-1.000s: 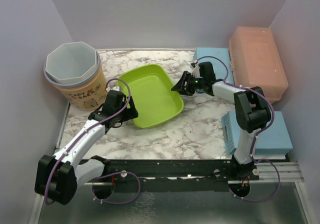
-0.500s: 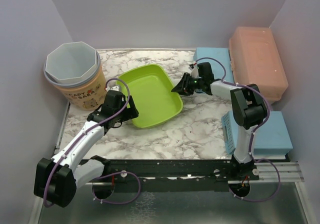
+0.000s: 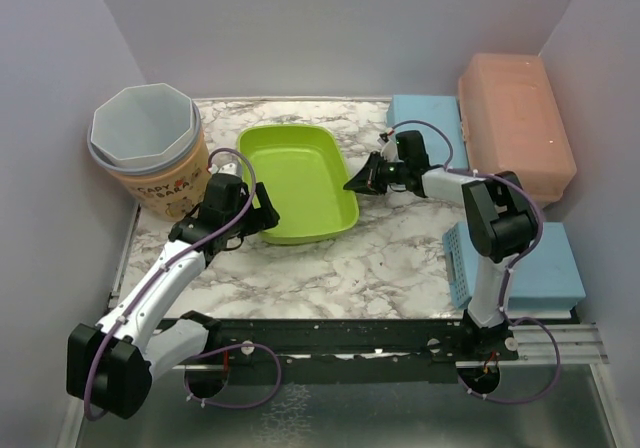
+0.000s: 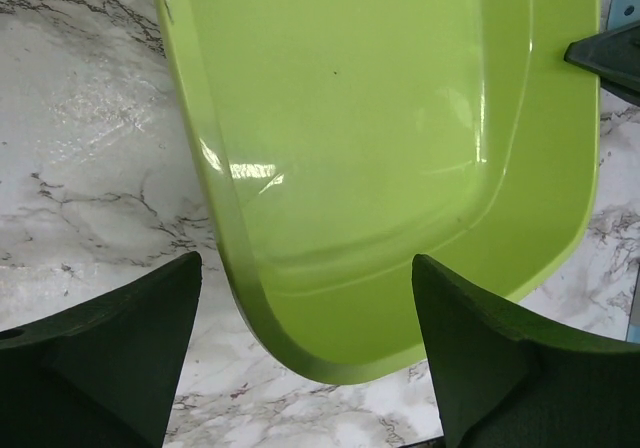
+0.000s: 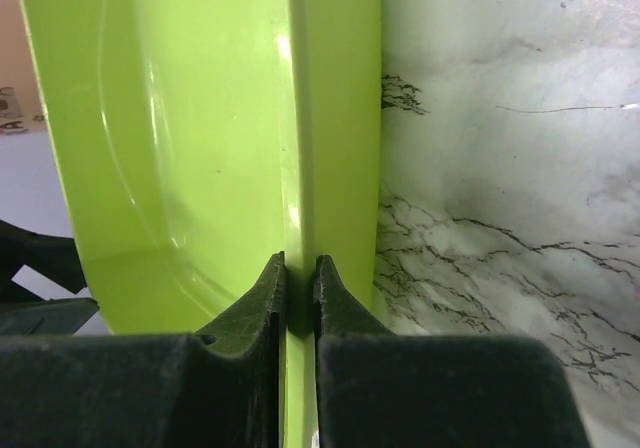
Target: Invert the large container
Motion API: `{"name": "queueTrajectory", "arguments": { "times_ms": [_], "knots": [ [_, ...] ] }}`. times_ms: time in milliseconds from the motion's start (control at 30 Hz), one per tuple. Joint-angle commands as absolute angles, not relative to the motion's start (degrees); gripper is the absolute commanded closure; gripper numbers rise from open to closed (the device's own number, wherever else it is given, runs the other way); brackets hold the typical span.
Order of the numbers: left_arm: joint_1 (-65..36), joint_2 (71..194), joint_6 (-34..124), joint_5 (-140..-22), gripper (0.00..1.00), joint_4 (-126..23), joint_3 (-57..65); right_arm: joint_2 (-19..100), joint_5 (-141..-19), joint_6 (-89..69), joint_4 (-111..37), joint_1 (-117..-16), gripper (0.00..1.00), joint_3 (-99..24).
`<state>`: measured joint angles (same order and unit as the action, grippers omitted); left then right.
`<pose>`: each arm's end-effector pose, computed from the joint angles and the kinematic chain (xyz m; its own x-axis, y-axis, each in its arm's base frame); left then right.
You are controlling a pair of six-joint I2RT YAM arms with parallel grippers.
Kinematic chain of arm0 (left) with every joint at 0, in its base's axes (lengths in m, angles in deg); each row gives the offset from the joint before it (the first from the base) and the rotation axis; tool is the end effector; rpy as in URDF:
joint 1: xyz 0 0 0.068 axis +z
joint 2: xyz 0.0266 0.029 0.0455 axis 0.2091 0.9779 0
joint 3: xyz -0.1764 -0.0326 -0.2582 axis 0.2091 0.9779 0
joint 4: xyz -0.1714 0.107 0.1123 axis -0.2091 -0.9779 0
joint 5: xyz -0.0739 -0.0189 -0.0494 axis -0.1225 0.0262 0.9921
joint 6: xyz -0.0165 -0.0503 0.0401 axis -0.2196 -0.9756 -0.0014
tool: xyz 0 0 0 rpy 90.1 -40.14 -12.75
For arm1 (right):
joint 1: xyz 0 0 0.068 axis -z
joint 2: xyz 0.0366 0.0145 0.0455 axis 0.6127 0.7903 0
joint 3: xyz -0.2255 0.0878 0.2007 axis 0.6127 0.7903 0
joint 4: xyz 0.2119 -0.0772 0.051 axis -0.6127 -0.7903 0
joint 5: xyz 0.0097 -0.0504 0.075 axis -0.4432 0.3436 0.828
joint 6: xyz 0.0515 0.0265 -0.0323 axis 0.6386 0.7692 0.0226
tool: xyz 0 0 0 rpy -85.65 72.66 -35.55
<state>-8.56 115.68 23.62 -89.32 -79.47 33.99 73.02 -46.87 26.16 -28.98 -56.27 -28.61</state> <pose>0.1627 -0.0613 0.2891 -0.7165 -0.3190 -0.6203 -0.0501 0.9105 -0.4104 0.3888 0.1662 0.2081 -0.9300 0.2328 -0.2845 -0.1176 0.5447 0.8303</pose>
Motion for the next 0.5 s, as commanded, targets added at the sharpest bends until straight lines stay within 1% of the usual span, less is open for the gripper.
{"name": "queueTrajectory", "arguments": {
  "times_ms": [0,200,467],
  "knots": [
    [-8.41,114.31,23.63,-87.97,0.13,-80.63,32.9,68.98,-45.28,26.59,-28.83,-56.6,0.99,-27.76],
    [-8.41,113.77,23.81,-88.45,0.13,-81.35,31.18,65.5,-48.4,24.77,-31.75,-56.6,0.99,-26.35],
    [-8.37,113.44,23.32,-88.69,0.12,-81.73,29.96,59.58,-57.14,19.05,-40.34,-56.6,0.99,-26.29]
  ]
}}
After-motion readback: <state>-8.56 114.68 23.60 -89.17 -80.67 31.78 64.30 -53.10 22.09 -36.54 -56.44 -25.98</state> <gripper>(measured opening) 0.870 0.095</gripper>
